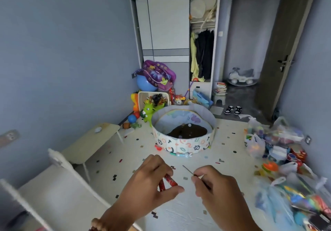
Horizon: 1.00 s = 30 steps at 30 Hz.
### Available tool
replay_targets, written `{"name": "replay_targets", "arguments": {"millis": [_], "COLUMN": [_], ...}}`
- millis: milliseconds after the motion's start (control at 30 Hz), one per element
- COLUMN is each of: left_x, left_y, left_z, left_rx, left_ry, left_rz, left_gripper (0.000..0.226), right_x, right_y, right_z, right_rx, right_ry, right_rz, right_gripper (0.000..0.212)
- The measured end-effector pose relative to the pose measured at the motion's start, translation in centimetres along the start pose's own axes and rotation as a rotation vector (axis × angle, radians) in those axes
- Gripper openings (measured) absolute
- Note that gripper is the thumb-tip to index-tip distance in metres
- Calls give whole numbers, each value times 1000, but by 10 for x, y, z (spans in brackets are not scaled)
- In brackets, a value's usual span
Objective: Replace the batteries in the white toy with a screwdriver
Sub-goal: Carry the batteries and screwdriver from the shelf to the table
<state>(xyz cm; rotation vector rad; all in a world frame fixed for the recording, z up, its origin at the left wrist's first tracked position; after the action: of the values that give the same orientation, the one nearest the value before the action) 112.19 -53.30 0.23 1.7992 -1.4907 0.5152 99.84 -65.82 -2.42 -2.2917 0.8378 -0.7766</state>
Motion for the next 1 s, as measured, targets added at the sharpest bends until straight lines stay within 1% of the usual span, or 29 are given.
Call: {"name": "replay_targets", "arguments": {"millis": [67,267,433,533,633,767,900,1000], "left_x": [16,79,138,165,194,230,268,292], "left_y": [-39,-153,-247,-301,-361,-447,-517,-562], "left_z": [9,37,56,70,88,108,113,106], "left_rx": [24,69,87,114,134,249,325,397], "left_ry": [30,82,95,87,94,123,152,200], "left_rz": [-23,-79,-121,-157,-189,-257,-356,-399], "left_gripper": [44,43,42,40,40,45,47,50], "right_x": [39,165,271,328,393,484,570,628], "right_y": [1,0,-5,-3,-8,-14,-30,-45], "right_z": [31,106,159,199,238,291,341,382], "right_rx": [-13,23,26,51,56,153,229,237], "right_ry": [-42,-90,-99,-139,-175,-192,-256,-291], "right_rz": [-26,-16,-35,-32,-96,-189,-261,-313], "right_gripper": [3,6,8,8,14,4,5,4]}}
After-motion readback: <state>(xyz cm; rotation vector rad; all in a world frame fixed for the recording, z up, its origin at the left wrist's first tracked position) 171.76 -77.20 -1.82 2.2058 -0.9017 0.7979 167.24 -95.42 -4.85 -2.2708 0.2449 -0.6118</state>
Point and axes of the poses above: each hand's wrist, its own x-axis towards the middle knuckle, its own z-axis out of the palm, y = z × x, the point moved 9 cm from there along x, towards the middle knuckle, and after that the axes turned 10 degrees about y, right-handed, at the moved point
